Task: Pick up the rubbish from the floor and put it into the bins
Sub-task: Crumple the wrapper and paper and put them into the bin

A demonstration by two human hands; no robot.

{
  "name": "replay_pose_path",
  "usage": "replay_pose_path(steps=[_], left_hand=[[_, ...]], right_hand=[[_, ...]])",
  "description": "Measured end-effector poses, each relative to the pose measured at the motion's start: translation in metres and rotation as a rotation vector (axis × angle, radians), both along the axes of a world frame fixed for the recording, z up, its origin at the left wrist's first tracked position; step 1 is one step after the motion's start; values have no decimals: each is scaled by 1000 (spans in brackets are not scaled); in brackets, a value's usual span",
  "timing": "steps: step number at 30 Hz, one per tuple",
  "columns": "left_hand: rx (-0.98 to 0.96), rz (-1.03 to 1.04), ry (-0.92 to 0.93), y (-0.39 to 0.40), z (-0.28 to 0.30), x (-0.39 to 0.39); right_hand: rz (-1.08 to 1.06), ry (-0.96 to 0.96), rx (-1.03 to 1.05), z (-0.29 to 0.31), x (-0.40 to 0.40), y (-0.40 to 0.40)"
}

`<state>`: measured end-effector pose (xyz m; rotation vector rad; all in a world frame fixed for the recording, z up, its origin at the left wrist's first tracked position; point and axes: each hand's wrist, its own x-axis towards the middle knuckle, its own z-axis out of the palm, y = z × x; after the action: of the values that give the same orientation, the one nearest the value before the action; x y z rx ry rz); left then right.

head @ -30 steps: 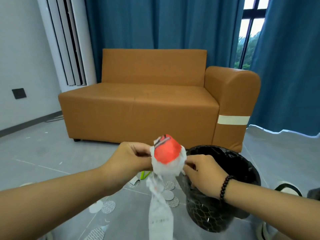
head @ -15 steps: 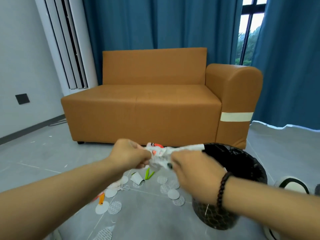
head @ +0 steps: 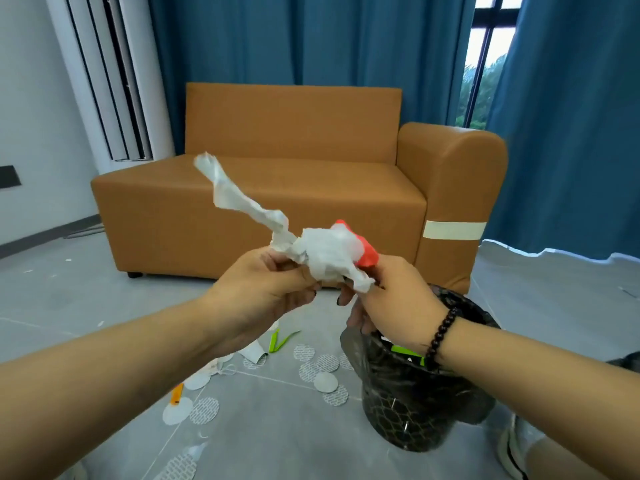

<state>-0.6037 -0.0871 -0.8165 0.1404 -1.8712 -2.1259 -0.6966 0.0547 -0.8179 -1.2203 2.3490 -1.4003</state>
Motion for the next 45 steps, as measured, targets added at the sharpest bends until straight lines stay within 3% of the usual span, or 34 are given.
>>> replay_pose_path(steps=[4, 10, 14, 17, 19, 22, 24, 28, 35, 38, 42, 45], left_hand=[[-117, 259, -102, -5, -12, -8], [-218, 369, -193, -12, -28, -3], [-229, 379, -231, -14, -32, -3], [-398, 391, -299, -18, -35, 1], [-517, 381, -336, -17, -36, 5], [-600, 363, -333, -12, -37, 7], [-574, 334, -290, -9, -36, 4], [-403, 253, -170, -2, -32, -1], [-364, 342, -21, 5, -35, -8], [-380, 335, -1, 7, -40, -11], [-388, 311, -29, 7, -49, -17], [-231, 243, -43, 8, -56, -23]], right_hand=[[27, -126, 65, -15, 7, -11], [27, -26, 148, -32, 4, -11], [-26, 153, 74, -30, -7, -4], [-30, 189, -86, -25, -16, 5], [14, 328, -154, -25, -18, 11], [132, 623, -72, -31, -15, 16], [194, 631, 62, -39, -16, 15], [271, 254, 183, -46, -15, 13], [173, -447, -150, -30, -9, 6], [209, -760, -178, -28, -8, 6], [117, -867, -182, -29, -14, 0], [-11, -825, -272, -32, -20, -3]])
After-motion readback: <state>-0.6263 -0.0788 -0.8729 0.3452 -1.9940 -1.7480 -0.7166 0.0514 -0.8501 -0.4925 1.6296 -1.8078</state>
